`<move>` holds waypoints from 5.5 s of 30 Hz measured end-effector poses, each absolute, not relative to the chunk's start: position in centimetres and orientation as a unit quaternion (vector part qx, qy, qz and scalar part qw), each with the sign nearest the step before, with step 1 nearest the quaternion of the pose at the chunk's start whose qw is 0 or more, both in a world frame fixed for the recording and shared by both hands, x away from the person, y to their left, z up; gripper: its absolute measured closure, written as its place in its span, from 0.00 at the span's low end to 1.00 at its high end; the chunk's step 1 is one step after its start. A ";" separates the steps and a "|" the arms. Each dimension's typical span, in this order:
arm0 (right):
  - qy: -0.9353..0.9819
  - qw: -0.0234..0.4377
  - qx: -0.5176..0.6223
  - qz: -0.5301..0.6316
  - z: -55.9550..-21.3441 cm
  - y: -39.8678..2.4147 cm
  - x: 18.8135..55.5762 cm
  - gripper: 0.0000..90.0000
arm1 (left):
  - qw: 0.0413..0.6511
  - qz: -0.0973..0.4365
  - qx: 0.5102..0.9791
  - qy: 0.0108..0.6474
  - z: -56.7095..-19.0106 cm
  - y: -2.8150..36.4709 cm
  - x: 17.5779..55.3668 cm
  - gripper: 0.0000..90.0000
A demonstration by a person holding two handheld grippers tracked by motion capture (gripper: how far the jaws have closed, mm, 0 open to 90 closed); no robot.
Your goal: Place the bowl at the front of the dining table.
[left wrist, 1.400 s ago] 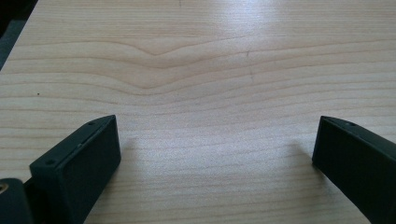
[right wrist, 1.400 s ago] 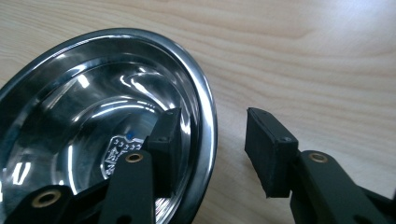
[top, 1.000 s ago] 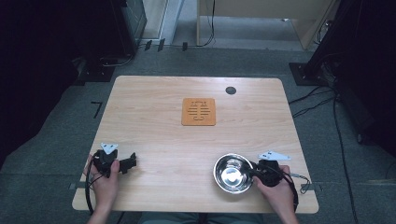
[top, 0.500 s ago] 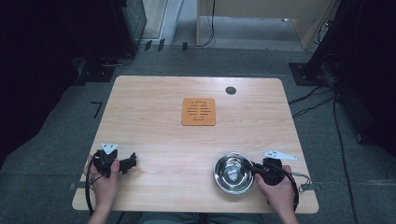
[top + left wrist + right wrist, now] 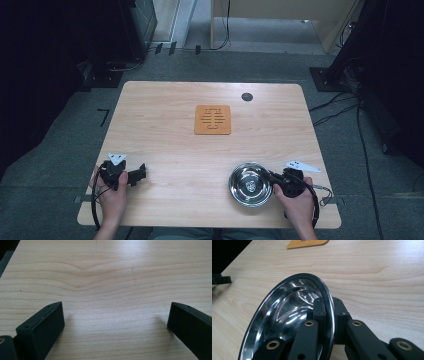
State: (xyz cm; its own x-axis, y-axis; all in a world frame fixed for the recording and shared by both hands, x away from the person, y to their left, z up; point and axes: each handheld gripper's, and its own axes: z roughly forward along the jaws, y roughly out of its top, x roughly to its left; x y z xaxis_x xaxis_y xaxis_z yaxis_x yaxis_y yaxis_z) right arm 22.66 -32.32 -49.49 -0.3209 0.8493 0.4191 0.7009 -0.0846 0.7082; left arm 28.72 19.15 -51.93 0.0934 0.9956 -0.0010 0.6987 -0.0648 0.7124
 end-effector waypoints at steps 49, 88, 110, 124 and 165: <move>0.630 0.074 0.588 0.501 -46.8 -27.3 29.7 0.94 | 0.283 0.262 0.676 0.628 -51.9 19.2 28.7 0.01; 0.605 0.095 0.605 0.508 -46.1 -23.9 35.2 0.94 | 0.282 0.262 0.676 0.628 -51.9 19.2 28.7 0.01; 0.596 0.104 0.619 0.500 -46.3 -22.9 37.6 0.94 | 0.282 0.262 0.676 0.628 -51.9 19.2 28.7 0.01; 0.589 0.111 0.631 0.493 -46.4 -22.3 39.4 0.94 | 0.282 0.263 0.676 0.628 -51.9 19.2 28.7 0.01; 0.535 0.140 0.687 0.471 -49.3 -20.8 44.1 0.94 | 0.282 0.263 0.675 0.629 -51.9 19.2 28.6 0.01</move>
State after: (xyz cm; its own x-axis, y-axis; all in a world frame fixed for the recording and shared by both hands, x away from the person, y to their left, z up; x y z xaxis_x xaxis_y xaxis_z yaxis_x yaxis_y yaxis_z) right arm 44.06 -20.77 -49.30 -0.0177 0.8673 0.4975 0.6032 -0.3876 0.6971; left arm 28.65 19.19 -51.93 0.0709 0.9975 0.0004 0.7006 -0.0501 0.7118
